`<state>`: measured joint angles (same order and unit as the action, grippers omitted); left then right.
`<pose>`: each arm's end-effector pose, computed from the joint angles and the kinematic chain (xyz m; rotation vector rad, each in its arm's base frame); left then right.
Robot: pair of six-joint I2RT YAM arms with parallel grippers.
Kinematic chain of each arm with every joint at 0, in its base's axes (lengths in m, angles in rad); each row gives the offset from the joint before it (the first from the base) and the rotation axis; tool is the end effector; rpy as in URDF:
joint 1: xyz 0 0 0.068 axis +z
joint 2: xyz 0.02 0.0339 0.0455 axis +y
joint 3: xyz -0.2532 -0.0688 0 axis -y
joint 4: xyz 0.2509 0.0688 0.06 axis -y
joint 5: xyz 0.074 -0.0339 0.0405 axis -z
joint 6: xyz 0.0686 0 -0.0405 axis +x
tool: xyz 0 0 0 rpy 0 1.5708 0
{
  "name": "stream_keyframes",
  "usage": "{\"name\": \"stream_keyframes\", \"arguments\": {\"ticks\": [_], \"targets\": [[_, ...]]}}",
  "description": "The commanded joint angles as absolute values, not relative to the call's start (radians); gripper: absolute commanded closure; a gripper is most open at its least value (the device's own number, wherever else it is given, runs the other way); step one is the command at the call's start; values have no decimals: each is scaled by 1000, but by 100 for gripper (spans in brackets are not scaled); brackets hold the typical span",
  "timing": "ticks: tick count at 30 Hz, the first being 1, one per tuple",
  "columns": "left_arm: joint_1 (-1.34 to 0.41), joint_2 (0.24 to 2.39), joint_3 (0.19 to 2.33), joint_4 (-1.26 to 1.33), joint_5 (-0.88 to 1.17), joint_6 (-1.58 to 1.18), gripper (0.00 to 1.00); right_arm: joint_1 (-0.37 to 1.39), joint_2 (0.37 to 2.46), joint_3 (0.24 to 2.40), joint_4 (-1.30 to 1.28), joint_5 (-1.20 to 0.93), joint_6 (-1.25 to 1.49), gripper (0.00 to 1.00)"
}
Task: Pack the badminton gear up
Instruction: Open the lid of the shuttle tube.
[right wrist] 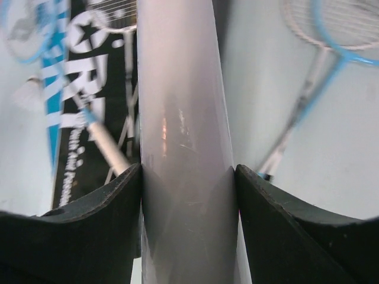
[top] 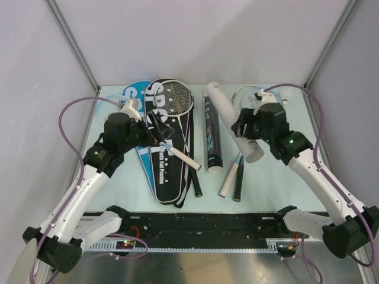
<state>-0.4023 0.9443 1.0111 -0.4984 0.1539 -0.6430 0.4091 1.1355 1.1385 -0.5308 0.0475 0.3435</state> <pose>0.2229 -0.1063 0.3359 -0.1486 2.0888 -0.8083 0.2647 0.1112 0.3321 -0.0407 2.1233 0.4014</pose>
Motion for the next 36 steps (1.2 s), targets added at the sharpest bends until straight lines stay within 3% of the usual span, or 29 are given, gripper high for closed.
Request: {"name": "stream_keyframes", "arguments": {"ticks": [1, 10, 21, 29, 32, 36], "targets": [[-396, 984, 1013, -362, 221, -799, 0, 577, 1102, 1093, -319, 95, 425, 58], [-397, 1047, 768, 24, 253, -1091, 0, 818, 1206, 991, 46, 34, 552, 58], [-398, 992, 676, 119, 196, -1201, 1, 920, 1300, 985, 235, -95, 604, 60], [-396, 924, 638, 130, 176, -1303, 25, 920, 1307, 959, 240, -106, 599, 60], [-392, 918, 642, 130, 161, -1326, 34, 900, 1314, 957, 223, -152, 598, 50], [-374, 922, 635, 130, 129, -1386, 47, 850, 1278, 948, 173, -202, 595, 25]]}}
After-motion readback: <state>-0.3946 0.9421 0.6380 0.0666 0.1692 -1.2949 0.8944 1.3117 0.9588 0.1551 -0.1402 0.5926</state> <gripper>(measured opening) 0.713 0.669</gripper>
